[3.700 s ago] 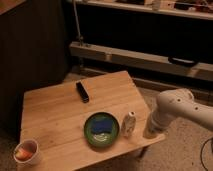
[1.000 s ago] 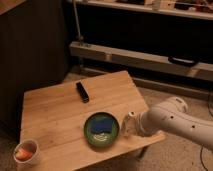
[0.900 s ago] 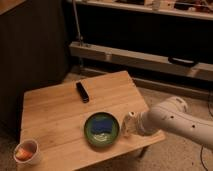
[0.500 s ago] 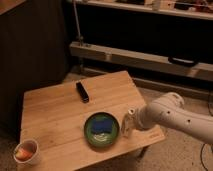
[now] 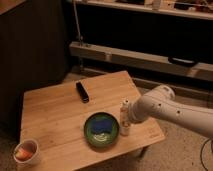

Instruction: Knock the bottle over

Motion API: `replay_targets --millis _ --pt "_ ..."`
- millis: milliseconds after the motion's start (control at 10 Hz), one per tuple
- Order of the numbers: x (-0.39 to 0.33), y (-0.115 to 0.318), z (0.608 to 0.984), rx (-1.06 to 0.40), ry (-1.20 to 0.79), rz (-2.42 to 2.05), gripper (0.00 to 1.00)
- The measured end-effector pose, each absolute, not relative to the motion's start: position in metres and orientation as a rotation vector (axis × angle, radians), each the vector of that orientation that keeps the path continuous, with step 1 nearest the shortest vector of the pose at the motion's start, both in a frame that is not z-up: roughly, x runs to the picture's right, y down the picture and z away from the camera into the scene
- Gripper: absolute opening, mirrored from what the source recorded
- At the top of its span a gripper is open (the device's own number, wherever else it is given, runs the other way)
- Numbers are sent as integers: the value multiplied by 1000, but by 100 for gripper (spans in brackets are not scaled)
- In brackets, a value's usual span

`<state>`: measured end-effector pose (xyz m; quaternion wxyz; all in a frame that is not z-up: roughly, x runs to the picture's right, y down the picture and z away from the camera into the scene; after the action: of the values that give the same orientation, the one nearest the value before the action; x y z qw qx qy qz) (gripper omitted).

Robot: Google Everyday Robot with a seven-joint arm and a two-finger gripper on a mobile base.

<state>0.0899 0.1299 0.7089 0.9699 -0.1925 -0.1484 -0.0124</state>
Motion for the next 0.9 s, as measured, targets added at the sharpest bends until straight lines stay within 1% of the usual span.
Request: replay_targets --millis 300,400,900 --pt "76 132 698 -385 -335 -80 0" --pt "76 134 694 -387 -345 -85 2" --pt "75 135 694 -388 -348 -88 2"
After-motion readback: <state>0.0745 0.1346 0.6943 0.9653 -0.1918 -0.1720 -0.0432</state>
